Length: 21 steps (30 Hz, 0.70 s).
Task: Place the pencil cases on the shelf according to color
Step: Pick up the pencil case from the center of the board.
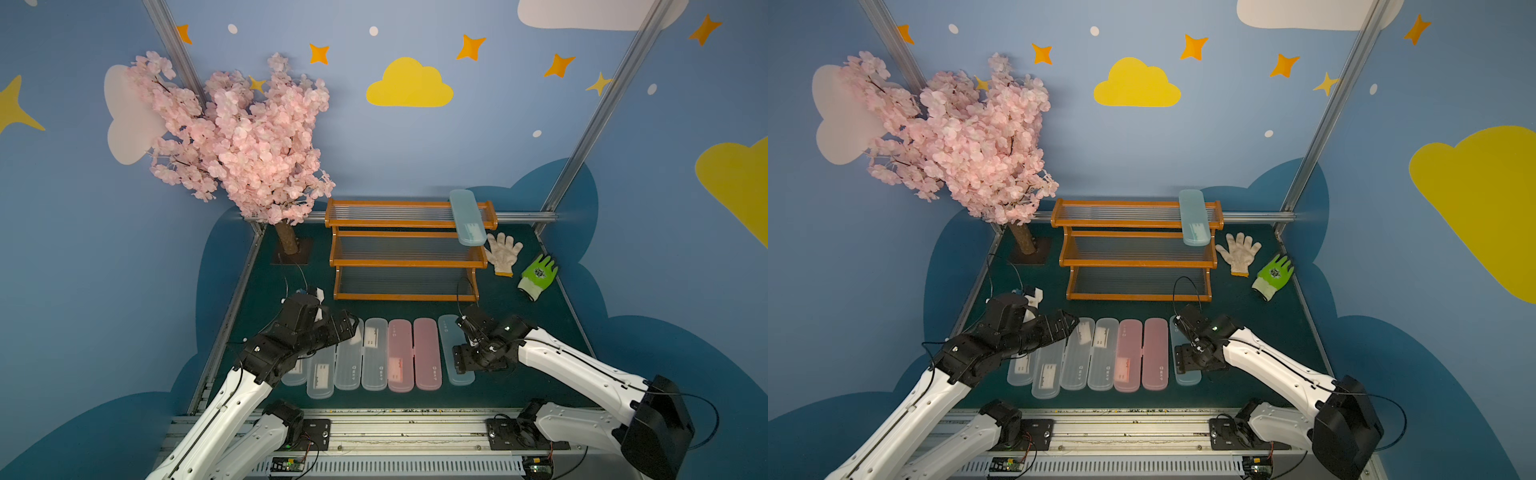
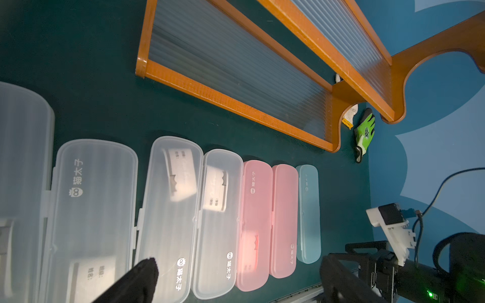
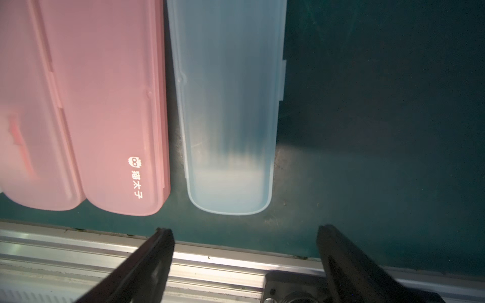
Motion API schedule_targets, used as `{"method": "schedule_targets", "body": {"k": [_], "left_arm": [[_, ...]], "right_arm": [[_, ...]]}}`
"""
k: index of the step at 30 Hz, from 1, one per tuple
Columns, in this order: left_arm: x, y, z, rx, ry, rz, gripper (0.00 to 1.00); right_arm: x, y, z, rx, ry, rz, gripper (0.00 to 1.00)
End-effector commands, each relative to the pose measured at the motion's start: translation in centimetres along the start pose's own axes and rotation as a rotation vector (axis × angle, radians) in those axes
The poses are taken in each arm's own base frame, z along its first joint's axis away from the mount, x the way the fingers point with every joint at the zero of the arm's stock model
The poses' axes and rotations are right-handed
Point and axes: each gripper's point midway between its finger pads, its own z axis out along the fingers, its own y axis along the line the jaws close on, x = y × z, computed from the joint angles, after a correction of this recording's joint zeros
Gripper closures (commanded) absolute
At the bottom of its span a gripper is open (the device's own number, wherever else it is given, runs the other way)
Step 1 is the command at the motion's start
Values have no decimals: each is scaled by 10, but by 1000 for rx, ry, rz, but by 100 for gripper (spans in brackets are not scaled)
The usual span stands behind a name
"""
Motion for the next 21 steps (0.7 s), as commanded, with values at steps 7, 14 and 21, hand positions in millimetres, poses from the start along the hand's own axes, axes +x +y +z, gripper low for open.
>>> {"method": "schedule_targets", "body": {"k": [7, 14, 21], "left_arm": [[-22, -8, -22, -7, -113, 135, 0], [-19, -16, -20, 50, -110, 182, 0], [-19, -17, -21, 67, -122, 169, 0]], "right_arm": [[5, 16, 30, 2, 78, -54, 5], [-6, 14, 39, 39, 32, -4, 2], [-6, 5, 54, 156, 57, 12, 2]]}}
